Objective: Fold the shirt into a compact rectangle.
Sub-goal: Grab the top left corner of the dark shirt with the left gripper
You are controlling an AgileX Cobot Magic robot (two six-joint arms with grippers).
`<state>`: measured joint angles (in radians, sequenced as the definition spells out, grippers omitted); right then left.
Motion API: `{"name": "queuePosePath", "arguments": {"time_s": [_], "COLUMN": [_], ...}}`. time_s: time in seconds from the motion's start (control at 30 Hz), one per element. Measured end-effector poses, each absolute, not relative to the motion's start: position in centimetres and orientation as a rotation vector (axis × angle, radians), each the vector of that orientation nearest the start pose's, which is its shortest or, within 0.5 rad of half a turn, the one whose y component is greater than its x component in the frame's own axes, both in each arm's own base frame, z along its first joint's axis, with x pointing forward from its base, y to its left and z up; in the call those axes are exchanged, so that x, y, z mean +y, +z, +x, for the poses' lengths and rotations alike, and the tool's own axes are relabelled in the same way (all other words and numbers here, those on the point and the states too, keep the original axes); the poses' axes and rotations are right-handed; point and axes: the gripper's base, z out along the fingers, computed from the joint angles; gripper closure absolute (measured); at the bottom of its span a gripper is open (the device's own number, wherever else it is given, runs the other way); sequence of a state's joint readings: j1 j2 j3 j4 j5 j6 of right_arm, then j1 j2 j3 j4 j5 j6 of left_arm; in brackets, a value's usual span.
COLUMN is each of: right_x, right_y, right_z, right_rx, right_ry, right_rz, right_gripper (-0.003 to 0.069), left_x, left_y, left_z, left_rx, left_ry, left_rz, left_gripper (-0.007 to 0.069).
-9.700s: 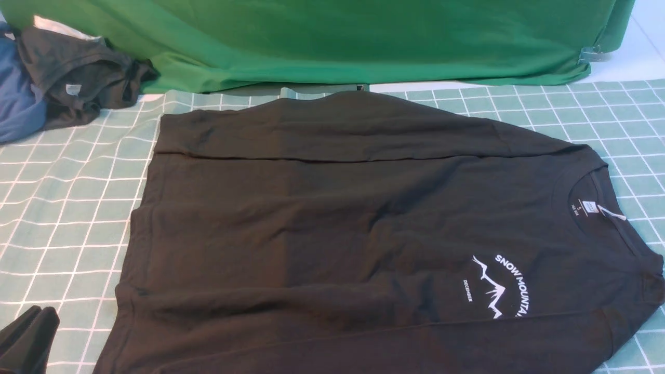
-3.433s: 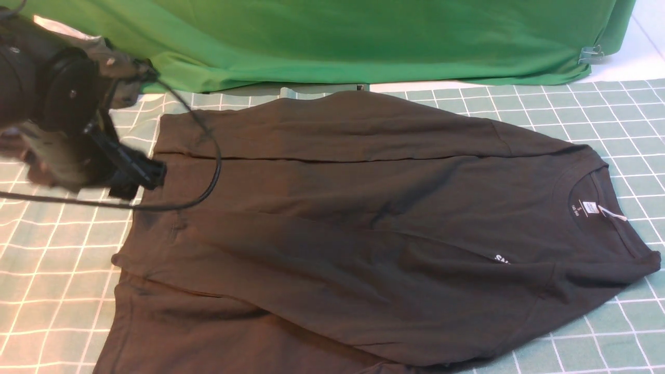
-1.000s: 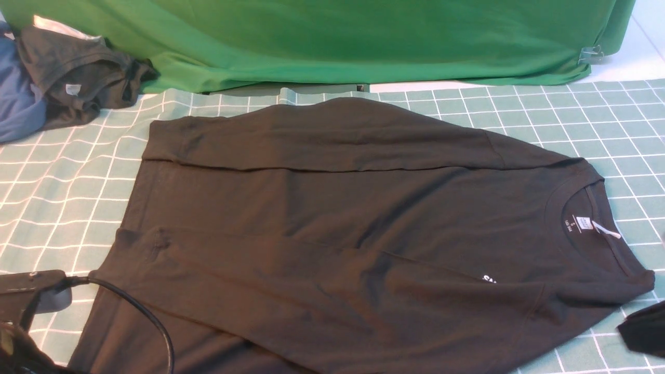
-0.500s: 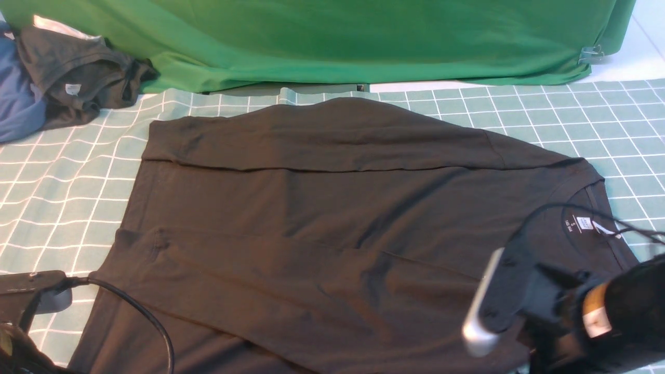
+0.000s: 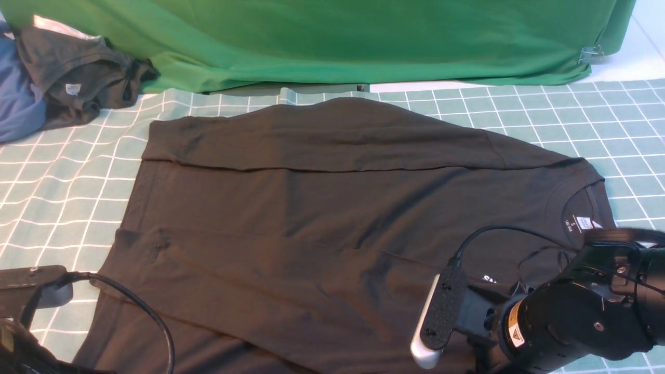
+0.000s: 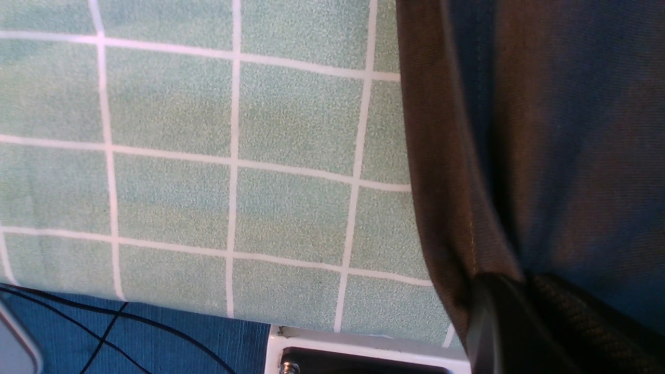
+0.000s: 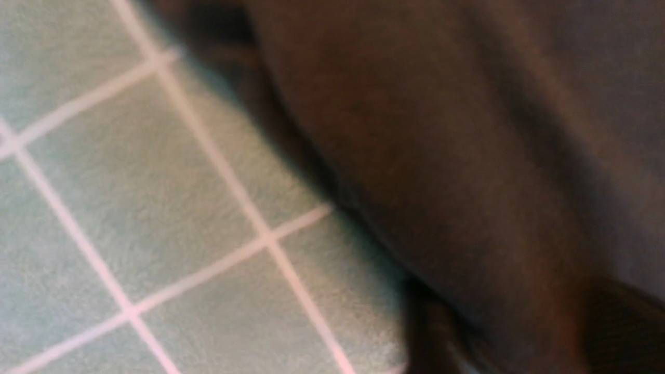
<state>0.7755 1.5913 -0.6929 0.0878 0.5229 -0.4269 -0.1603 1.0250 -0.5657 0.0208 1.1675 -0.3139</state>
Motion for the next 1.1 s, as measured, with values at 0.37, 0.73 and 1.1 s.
{"name": "queuePosePath", "arguments": {"time_s": [0.37,0.73,1.1], "right_x": [17.8,17.5,17.1], "right_y": [17.3,17.0,17.1], "right_z": [15.1,12.4,12.1], "right_rx": [2.599,2.678,2.751], "right_ry": [0.166,0.166,0.146], "right_rz": [-1.445,-1.429,-1.388], "right_gripper": [0.0622,0.0556,0.0209], "left_x": [-1.9,-2.5,-2.3], "left_y": [22.6,21.7,21.7], "left_z": [12.3,11.3,11.3], "left_rx": [3.115,3.166,3.16], "left_ry": [0.007,-0.106,-0.069], "left_rz": [-0.225,-0.27,-0.297], "left_gripper": [0.0611,0.0611,0.0434]}}
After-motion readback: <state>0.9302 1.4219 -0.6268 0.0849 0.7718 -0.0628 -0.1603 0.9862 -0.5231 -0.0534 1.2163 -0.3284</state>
